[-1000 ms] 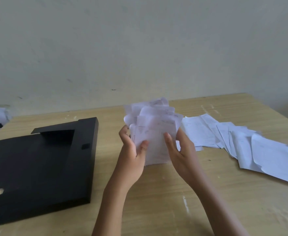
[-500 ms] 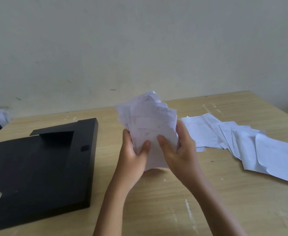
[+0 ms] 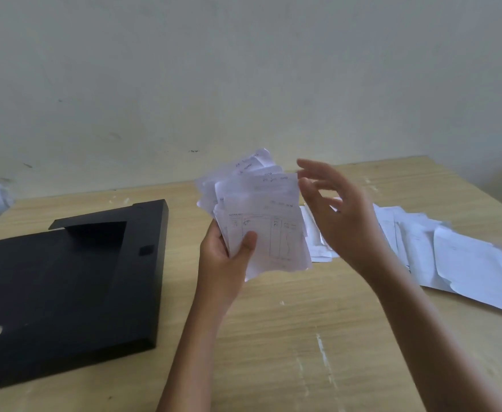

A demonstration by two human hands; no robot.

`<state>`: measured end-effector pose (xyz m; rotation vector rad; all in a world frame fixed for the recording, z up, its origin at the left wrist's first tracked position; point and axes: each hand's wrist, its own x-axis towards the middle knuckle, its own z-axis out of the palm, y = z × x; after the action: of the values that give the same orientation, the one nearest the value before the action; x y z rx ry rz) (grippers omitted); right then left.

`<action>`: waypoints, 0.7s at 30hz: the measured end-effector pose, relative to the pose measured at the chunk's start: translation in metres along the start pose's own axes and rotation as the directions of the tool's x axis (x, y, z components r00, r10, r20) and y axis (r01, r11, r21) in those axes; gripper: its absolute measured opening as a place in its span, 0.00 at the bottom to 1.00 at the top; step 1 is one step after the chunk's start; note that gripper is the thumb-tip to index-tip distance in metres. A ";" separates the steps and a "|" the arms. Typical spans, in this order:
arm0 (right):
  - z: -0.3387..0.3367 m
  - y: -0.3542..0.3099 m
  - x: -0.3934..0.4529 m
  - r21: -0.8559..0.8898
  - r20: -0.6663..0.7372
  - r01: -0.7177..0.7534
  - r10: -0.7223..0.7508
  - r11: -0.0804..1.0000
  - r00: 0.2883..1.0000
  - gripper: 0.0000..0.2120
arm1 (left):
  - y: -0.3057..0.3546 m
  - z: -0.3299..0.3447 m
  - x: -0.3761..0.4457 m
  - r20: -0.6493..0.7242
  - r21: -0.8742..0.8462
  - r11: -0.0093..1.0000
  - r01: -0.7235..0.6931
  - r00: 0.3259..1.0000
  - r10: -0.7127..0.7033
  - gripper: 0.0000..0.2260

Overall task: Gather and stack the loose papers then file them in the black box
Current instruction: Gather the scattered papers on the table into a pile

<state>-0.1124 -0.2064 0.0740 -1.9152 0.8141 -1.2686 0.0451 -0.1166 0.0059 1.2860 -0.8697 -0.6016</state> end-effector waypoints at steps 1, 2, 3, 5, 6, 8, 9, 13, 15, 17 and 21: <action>-0.003 -0.004 0.003 -0.014 0.030 -0.011 0.011 1.000 0.999 0.10 | -0.001 0.000 0.000 0.003 -0.001 1.000 0.004 1.000 -0.004 0.12; -0.005 -0.006 0.006 -0.028 0.046 -0.009 0.010 1.000 0.999 0.07 | -0.001 0.001 -0.001 0.006 -0.001 1.000 0.010 1.000 -0.010 0.12; -0.006 -0.008 0.007 -0.044 0.054 0.005 -0.003 0.999 0.999 0.05 | -0.001 0.002 -0.001 0.008 -0.004 1.000 0.015 1.000 -0.015 0.12; -0.009 -0.009 0.008 -0.070 0.063 0.029 -0.024 0.997 0.998 0.06 | -0.002 0.003 -0.001 0.005 -0.012 1.000 0.015 1.000 -0.015 0.12; -0.010 -0.008 0.008 -0.090 0.067 0.032 -0.026 0.995 0.997 0.06 | -0.002 0.004 -0.001 -0.001 -0.015 1.000 0.012 1.000 -0.012 0.11; -0.015 -0.004 0.010 -0.187 0.090 0.041 -0.025 0.981 0.996 0.05 | -0.001 0.006 -0.002 -0.021 -0.020 1.000 -0.001 1.000 0.000 0.11; -0.017 -0.005 0.011 -0.259 0.101 0.052 -0.026 0.964 0.995 0.06 | -0.001 0.007 -0.003 -0.031 -0.019 1.000 -0.011 0.999 0.010 0.11; -0.009 -0.025 0.019 -0.433 0.080 0.322 -0.320 0.842 0.944 0.18 | -0.003 0.012 -0.005 -0.048 0.054 0.996 -0.065 0.997 0.068 0.10; 0.006 -0.038 0.020 -0.558 0.260 0.470 -0.393 0.684 0.882 0.24 | -0.004 0.015 -0.007 -0.051 0.085 0.992 -0.088 0.994 0.093 0.10; 0.015 -0.038 0.020 -0.663 0.417 0.508 -0.292 0.551 0.861 0.31 | -0.005 0.018 -0.008 -0.057 0.099 0.991 -0.095 0.993 0.101 0.11; 0.008 -0.010 0.014 -0.722 0.411 0.430 -0.164 0.541 0.897 0.33 | -0.005 0.017 -0.007 -0.031 0.097 0.992 -0.081 0.996 0.084 0.11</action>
<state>-0.0991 -0.2109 0.0868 -3.0203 1.0241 -0.7617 0.0277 -0.1217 0.0001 1.3364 -0.9274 -0.4757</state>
